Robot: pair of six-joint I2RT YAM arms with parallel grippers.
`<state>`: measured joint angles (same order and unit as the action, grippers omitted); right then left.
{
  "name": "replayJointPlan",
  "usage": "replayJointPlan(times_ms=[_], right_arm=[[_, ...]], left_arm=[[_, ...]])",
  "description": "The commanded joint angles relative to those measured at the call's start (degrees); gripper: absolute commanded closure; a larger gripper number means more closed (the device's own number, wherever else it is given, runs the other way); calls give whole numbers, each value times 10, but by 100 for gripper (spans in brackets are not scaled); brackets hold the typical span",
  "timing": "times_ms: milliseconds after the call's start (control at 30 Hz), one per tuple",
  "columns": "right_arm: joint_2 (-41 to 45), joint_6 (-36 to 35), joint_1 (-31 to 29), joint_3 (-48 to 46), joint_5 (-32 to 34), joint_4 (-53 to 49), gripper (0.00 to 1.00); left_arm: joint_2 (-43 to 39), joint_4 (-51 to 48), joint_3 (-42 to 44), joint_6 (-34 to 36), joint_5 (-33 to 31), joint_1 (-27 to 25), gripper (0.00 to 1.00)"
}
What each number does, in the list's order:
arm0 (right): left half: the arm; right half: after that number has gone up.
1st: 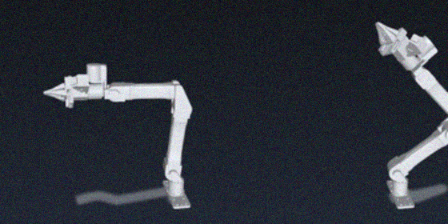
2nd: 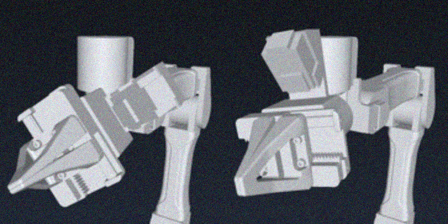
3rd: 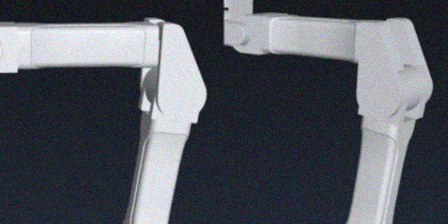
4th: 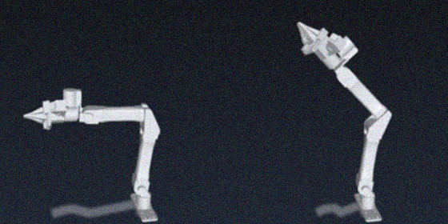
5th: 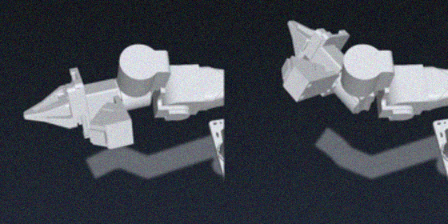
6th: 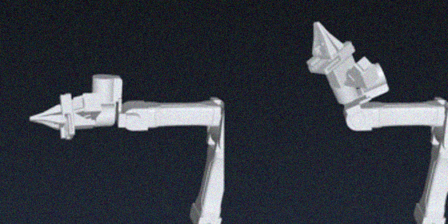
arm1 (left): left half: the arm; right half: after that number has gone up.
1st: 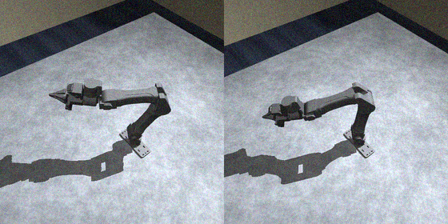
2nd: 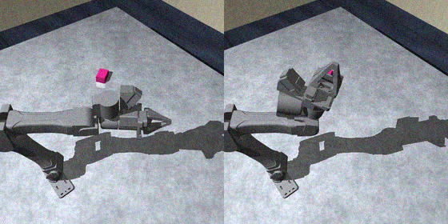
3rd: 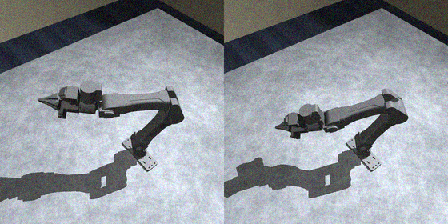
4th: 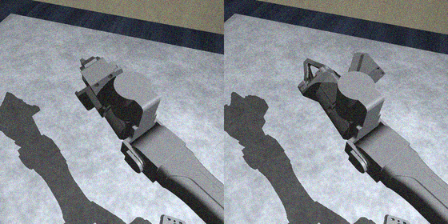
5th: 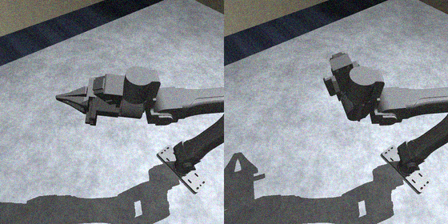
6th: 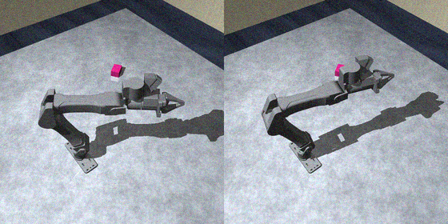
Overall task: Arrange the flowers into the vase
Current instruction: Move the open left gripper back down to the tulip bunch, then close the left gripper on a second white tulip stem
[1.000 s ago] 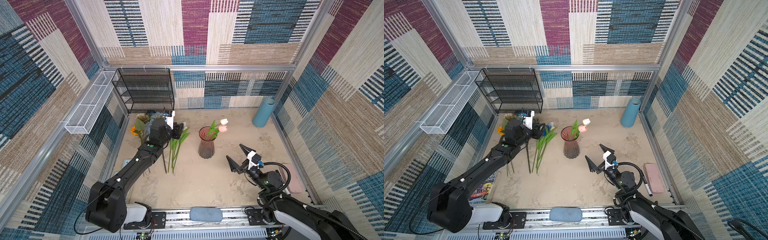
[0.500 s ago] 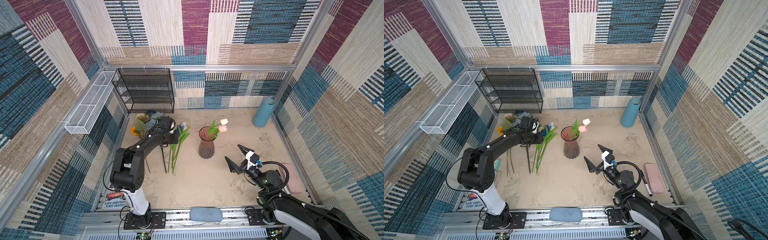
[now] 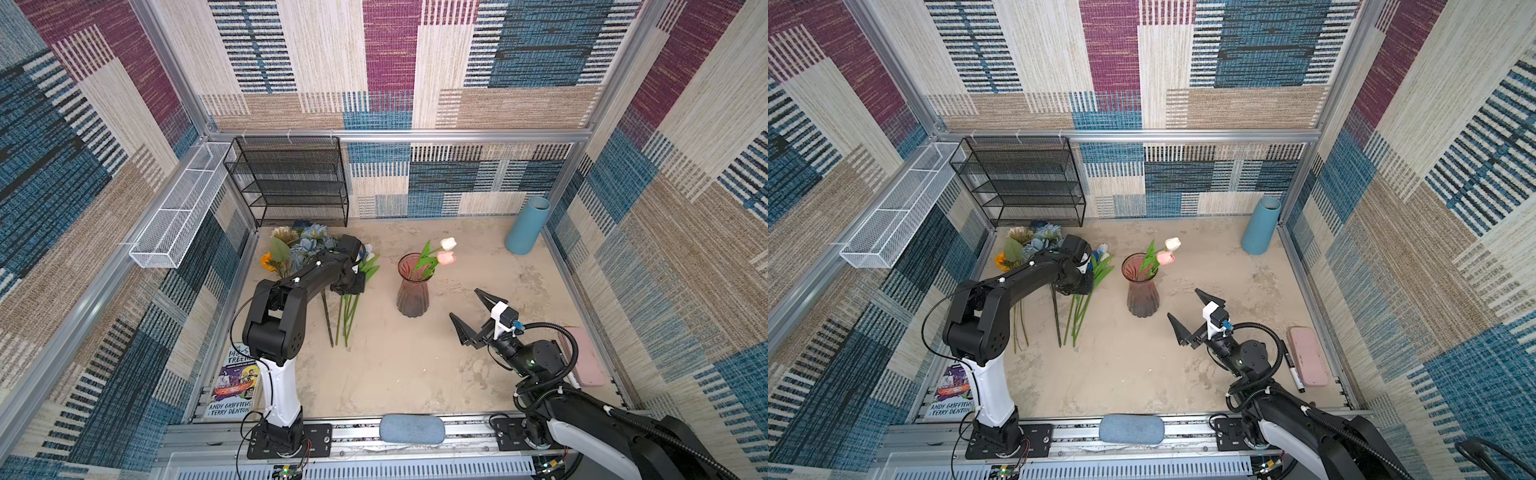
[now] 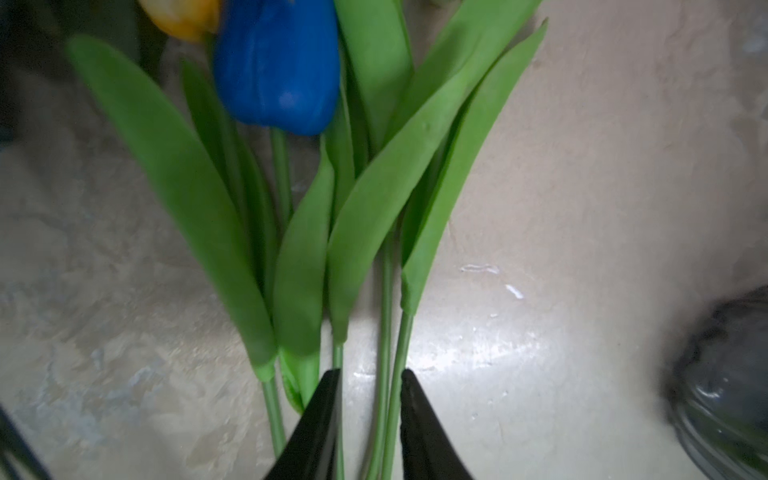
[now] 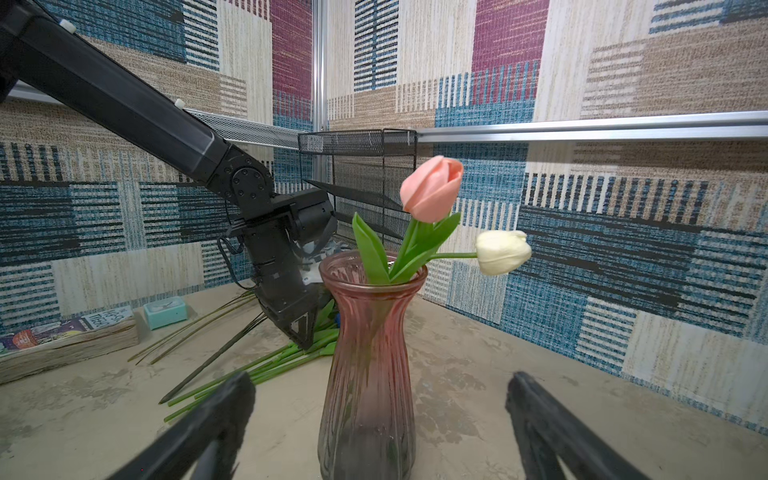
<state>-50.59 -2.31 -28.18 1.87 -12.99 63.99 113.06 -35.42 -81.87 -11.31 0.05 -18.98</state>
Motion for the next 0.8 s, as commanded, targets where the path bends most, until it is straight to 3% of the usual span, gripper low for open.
replayJointPlan(times_ms=[0,300,500,567,600,767], right_arm=[[2,-2,0,5,-4,12,2],[1,-2,0,5,-4,13,2],[0,-1,0,5,-4,13,2],[1,-1,0,5,-3,13,2],[1,-2,0,5,-3,13,2],[4,-1,0,4,-1,13,2]], left_arm=[[13,-25,-13,15,1,-5,74],[37,-27,-18,18,-14,-23,78],[55,-27,-22,16,-28,-25,73],[62,-27,-24,16,-23,-25,78],[65,-27,-25,14,-20,-25,85],[58,-27,-25,7,-26,-28,95]])
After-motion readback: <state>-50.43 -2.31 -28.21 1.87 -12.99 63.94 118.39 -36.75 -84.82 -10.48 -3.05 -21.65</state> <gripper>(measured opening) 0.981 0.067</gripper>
